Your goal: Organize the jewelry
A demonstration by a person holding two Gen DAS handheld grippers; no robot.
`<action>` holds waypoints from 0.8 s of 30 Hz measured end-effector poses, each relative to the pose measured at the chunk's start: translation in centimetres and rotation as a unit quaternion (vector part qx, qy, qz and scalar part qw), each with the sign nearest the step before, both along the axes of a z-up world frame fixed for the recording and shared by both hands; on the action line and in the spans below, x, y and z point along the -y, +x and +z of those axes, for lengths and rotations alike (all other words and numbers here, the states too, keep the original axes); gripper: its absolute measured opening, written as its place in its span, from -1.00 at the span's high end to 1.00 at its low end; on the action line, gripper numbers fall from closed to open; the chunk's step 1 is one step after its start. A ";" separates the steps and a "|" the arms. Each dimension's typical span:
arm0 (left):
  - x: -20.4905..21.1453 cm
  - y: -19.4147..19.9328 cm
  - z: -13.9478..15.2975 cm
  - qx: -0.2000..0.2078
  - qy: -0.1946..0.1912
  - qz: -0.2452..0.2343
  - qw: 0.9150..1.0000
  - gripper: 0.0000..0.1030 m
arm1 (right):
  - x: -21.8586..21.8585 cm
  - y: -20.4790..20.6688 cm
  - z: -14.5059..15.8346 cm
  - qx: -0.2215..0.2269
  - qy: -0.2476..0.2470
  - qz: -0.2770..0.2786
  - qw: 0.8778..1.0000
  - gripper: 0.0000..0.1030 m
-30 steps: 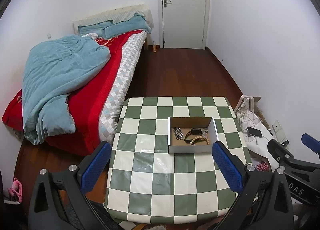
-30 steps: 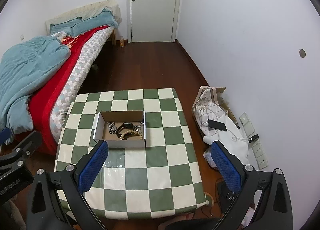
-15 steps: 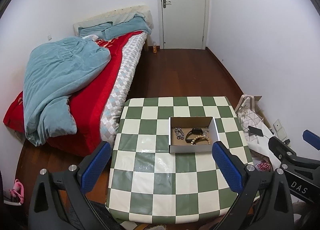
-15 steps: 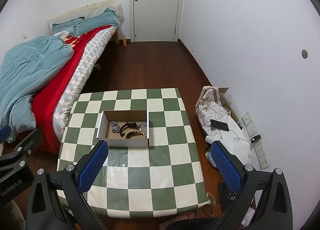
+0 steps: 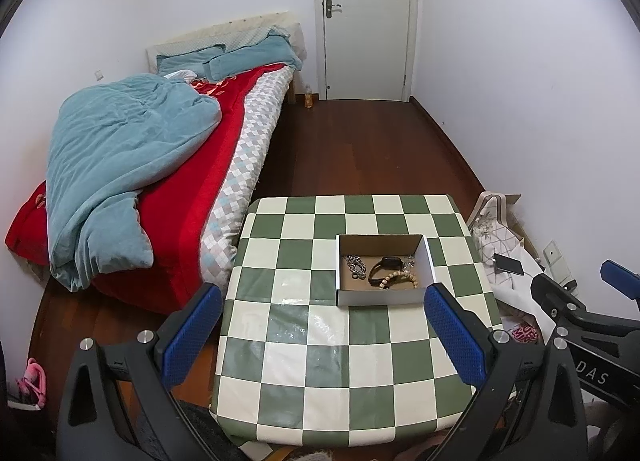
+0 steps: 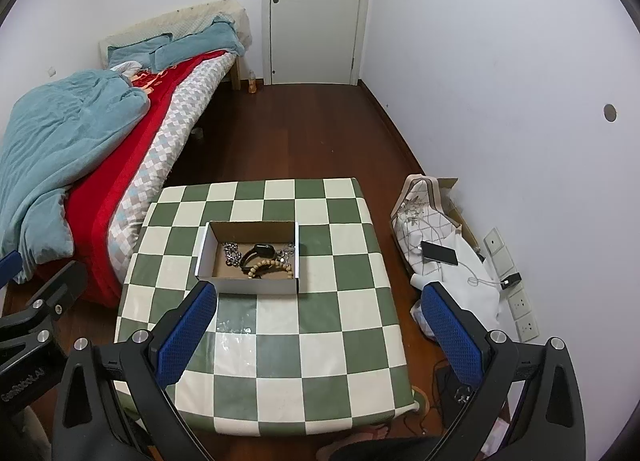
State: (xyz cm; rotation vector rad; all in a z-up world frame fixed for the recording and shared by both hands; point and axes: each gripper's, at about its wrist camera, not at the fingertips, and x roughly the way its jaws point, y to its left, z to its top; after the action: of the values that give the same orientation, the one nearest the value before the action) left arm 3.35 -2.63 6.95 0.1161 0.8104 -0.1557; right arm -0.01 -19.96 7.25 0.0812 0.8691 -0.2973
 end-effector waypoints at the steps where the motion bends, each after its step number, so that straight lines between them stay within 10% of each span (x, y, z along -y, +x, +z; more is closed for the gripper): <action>1: -0.1 -0.1 0.0 0.000 0.000 0.000 1.000 -1.00 | 0.0 -0.1 0.0 0.000 0.000 0.000 1.000 -1.00; 24: -0.7 -0.4 0.2 0.004 0.004 0.006 1.000 -1.00 | -0.3 -0.2 0.3 0.001 0.000 0.006 1.000 -1.00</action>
State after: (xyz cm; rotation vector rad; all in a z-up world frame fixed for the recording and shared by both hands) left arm 2.95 -1.98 7.16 0.1182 0.8028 -0.1405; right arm -0.20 -19.61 7.51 0.0758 0.8667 -0.2861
